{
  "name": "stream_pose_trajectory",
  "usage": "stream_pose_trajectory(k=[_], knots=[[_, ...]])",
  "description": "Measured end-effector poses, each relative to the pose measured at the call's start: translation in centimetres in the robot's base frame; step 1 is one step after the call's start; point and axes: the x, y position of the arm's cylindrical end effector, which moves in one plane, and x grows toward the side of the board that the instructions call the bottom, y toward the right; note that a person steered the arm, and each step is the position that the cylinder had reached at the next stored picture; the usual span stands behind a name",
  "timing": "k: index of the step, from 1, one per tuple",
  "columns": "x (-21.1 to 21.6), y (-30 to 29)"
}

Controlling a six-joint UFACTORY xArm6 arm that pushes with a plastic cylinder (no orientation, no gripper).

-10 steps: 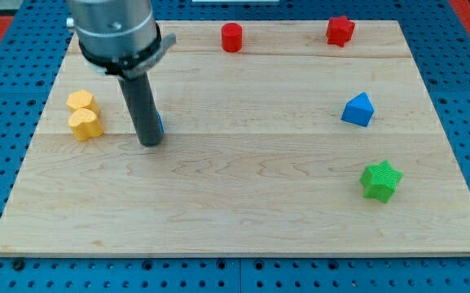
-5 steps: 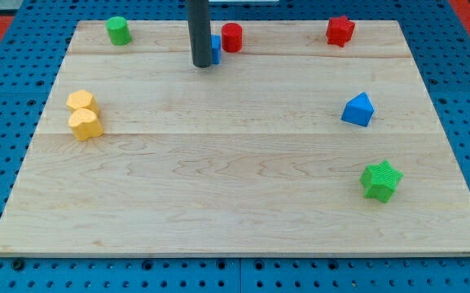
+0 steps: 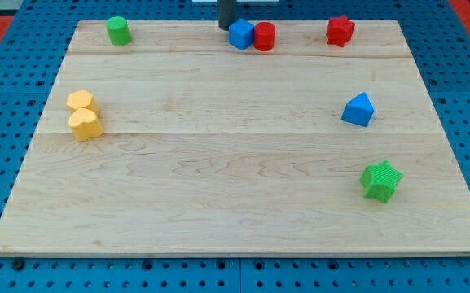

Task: Push the blue cube to the left of the red star

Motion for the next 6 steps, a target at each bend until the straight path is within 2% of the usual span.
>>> stream_pose_trajectory(k=[2, 3, 5, 6], knots=[[1.1, -4.0], [3.1, -0.5], [3.3, 8.0], [3.3, 6.8]])
